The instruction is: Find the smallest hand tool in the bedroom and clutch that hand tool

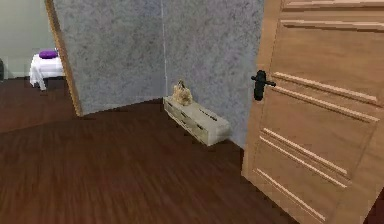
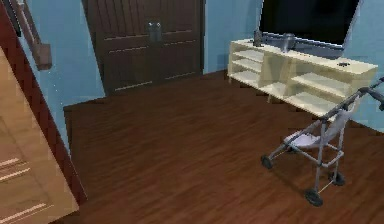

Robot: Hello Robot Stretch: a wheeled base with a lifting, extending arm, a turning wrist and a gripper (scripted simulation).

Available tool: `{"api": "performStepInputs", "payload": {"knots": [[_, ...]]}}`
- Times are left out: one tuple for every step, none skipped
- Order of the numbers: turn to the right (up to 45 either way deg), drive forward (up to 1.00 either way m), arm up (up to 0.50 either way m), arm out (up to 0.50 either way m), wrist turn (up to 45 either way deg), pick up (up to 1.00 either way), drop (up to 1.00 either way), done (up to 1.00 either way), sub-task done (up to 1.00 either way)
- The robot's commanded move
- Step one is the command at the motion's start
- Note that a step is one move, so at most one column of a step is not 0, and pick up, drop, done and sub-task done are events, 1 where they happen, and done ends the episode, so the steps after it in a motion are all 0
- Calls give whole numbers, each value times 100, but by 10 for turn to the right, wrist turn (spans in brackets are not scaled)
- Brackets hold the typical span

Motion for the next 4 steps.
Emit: {"api": "performStepInputs", "payload": {"knots": [[-300, 0, 0, 0, 0, 0, 0, 0, 0], [0, 100, 0, 0, 0, 0, 0, 0, 0], [-60, 0, 0, 0, 0, 0, 0, 0, 0], [0, 30, 0, 0, 0, 0, 0, 0, 0]]}}
